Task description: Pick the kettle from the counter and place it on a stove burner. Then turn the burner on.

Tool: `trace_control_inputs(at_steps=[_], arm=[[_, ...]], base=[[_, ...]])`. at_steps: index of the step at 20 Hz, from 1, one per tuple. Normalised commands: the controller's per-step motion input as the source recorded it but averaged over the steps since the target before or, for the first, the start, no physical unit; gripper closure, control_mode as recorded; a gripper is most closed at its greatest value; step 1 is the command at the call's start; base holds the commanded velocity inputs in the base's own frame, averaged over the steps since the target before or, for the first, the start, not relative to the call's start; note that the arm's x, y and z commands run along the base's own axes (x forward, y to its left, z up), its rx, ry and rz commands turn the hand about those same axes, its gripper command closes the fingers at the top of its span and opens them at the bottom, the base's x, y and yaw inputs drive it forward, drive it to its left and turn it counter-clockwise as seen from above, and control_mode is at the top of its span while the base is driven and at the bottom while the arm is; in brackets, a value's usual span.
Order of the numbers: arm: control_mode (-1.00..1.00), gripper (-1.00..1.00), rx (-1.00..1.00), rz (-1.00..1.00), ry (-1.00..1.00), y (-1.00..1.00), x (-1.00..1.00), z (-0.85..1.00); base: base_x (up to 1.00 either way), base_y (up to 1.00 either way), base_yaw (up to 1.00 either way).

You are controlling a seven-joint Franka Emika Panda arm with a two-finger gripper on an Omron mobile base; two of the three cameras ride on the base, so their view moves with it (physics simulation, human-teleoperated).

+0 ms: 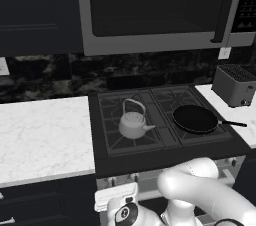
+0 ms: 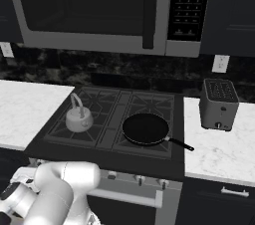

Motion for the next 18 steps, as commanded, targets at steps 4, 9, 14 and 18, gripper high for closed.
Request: trace_control_inputs(at_steps=[4, 9, 14, 18], arm=[[-1.0, -1.0, 0.04, 0.0, 0.0, 0.06, -0.01, -0.3], [-1.0, -1.0, 0.04, 0.0, 0.0, 0.01, 0.0, -0.06], [-1.0, -1.0, 0.0, 0.0, 0.0, 0.06, 0.01, 0.0], [-1.0, -1.0, 0.0, 0.0, 0.0, 0.0, 0.04, 0.08]], base=[[0.0, 0.0, 0.0], [0.0, 0.0, 0.0], [0.0, 0.0, 0.0], [0.0, 0.0, 0.0]])
